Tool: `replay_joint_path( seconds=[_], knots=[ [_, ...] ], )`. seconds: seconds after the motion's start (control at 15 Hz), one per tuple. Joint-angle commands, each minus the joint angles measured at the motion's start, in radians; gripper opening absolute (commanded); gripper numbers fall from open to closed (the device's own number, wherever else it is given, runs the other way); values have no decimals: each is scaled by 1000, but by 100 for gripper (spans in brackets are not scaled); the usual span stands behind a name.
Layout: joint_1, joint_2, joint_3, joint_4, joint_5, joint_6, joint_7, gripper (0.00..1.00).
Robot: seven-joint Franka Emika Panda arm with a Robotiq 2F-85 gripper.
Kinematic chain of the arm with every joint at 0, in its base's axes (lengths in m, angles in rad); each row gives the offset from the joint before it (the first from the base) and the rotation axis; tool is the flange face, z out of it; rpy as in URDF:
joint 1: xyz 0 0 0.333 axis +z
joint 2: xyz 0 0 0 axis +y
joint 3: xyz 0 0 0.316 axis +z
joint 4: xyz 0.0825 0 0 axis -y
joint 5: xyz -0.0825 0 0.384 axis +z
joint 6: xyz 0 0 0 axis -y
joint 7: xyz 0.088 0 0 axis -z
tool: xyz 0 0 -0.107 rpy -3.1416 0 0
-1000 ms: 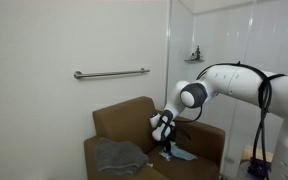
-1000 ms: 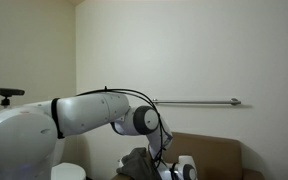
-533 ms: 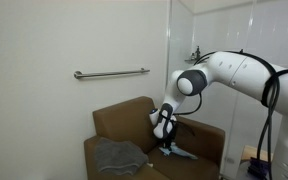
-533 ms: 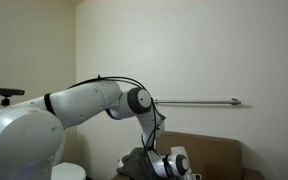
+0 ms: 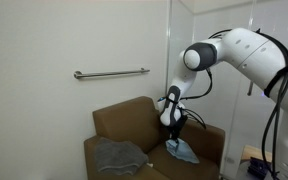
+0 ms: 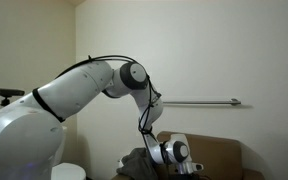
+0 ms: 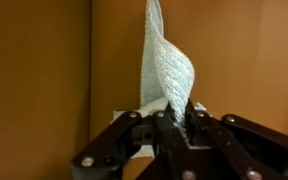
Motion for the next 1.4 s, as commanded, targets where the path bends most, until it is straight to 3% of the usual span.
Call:
replay_joint_path(
  seconds=[0.0, 0.4, 0.53, 0.8, 1.0, 1.07, 1.13, 1.33],
  knots=[
    [-28, -32, 16, -24, -26, -9, 17, 6],
    [-49, -70, 17, -64, -24, -9, 15, 5],
    [10, -119, -24, -109, -67, 26, 53, 5],
    [197, -272, -162, -260, -284, 136, 148, 5],
    [361, -383, -276, -347, -507, 175, 240, 5],
    [410, -428, -302, -368, -597, 167, 276, 4],
    [508, -458, -372, -398, -663, 174, 316, 4],
    [716, -584, -475, -434, -886, 76, 490, 4]
  ],
)
